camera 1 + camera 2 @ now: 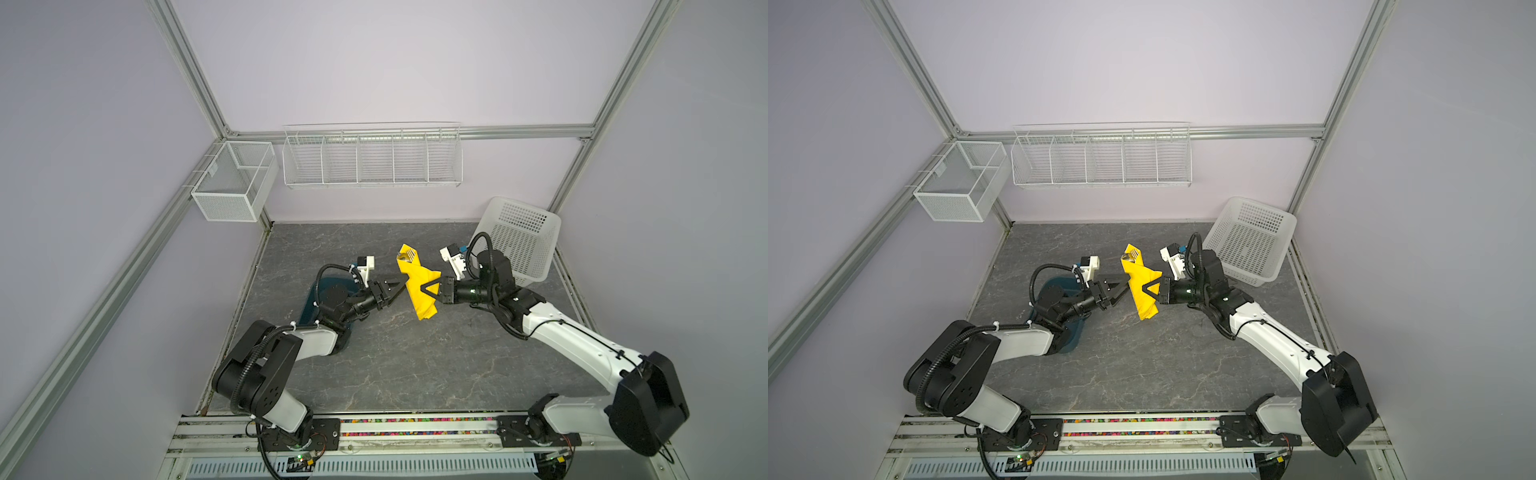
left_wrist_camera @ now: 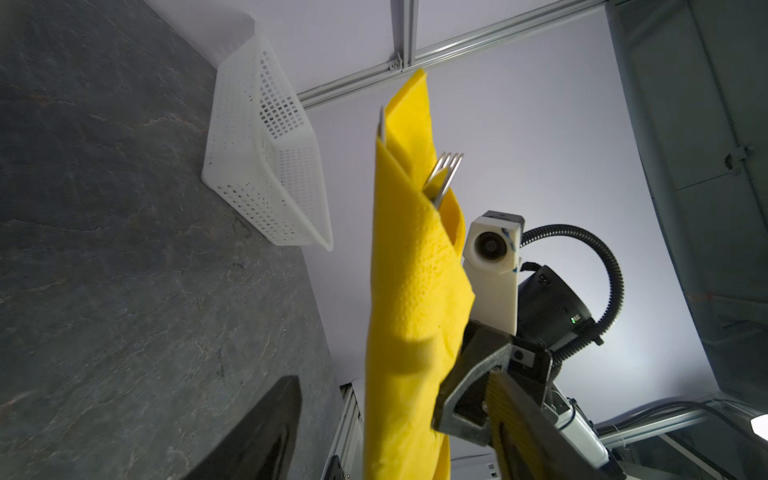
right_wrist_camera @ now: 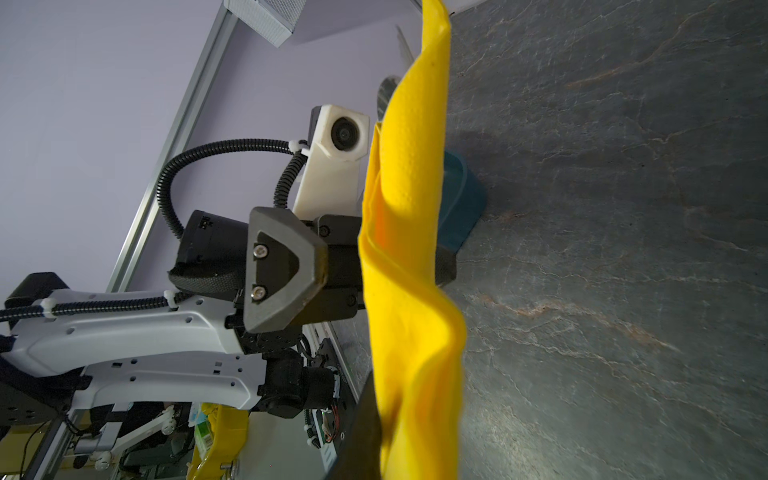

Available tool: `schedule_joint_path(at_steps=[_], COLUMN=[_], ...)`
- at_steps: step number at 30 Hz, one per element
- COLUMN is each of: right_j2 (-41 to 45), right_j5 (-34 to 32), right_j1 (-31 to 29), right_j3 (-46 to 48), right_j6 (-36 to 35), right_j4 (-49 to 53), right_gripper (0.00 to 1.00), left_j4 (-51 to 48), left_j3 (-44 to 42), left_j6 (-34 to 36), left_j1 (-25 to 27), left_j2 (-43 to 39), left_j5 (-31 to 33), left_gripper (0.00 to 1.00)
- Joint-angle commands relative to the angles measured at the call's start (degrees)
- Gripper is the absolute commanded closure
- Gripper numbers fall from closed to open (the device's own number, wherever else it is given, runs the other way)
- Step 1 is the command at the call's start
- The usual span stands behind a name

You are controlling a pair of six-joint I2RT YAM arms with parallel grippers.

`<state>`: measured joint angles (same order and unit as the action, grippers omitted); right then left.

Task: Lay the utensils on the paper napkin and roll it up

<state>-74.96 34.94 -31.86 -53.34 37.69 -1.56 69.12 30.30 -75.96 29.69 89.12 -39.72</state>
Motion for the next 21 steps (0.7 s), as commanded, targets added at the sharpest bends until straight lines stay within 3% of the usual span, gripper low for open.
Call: schedule_joint_path(at_steps=[1, 10, 21], right_j2=[2.8, 4.1, 5.2], right_j5=[2.6, 5.0, 8.2], right_j1=[0.3, 0.1, -1.0], right_j3=[-2.4, -4.0, -3.7], right_j6=[0.5, 3.0, 6.6], right_j4=[-2.1, -3.8, -9.2], right_gripper=[0.89, 0.89, 0.89], left_j4=[2.6, -6.1, -10.6], left_j3=[1.9, 5.3, 8.0], left_j6=[0.1, 5.5, 7.9], left_j1=[0.7, 3.8, 4.5], left_j2=[-2.3, -9.3, -11.6], left_j5=[-0.9, 0.5, 0.9], left_gripper=[0.26, 0.27, 0.28])
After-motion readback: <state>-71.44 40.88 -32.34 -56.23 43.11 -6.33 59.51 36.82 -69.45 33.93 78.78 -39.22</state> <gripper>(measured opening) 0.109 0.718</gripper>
